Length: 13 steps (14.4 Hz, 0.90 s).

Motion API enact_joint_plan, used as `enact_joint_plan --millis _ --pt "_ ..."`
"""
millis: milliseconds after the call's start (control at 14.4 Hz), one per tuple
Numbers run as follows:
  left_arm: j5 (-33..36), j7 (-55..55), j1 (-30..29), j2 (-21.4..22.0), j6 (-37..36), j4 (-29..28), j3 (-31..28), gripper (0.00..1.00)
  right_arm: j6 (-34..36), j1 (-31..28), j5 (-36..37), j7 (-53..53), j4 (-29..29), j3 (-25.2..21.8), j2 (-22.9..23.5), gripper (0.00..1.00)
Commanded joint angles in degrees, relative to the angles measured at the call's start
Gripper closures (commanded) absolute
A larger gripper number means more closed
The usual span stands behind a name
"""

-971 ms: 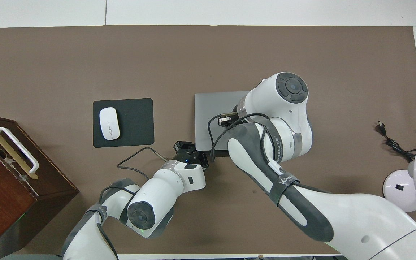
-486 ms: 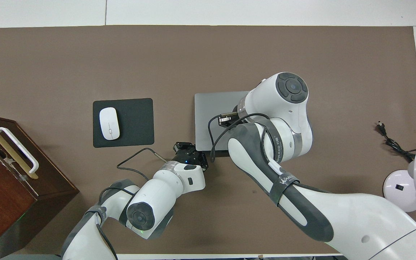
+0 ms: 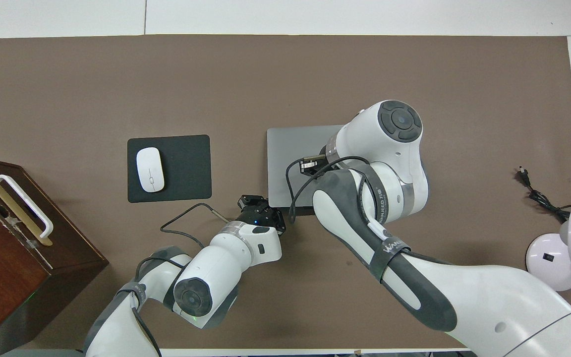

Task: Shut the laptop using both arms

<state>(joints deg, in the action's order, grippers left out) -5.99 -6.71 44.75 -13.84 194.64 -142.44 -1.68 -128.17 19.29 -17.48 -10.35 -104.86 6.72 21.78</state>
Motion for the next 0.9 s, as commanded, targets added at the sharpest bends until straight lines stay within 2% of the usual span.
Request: enact_joint_plan --millis 0,832 --pt "-0.6 -0.1 1.3 0.8 -1.5 -4.1 -0.7 1.00 -1.4 -0.3 -1.5 -0.3 -1.6 0.5 -0.2 1.00" --pt "-0.6 -0.1 1.7 0.0 -0.5 -4.1 -0.8 1.00 -1.7 -0.3 -1.0 0.0 -2.4 0.4 0.0 1.00"
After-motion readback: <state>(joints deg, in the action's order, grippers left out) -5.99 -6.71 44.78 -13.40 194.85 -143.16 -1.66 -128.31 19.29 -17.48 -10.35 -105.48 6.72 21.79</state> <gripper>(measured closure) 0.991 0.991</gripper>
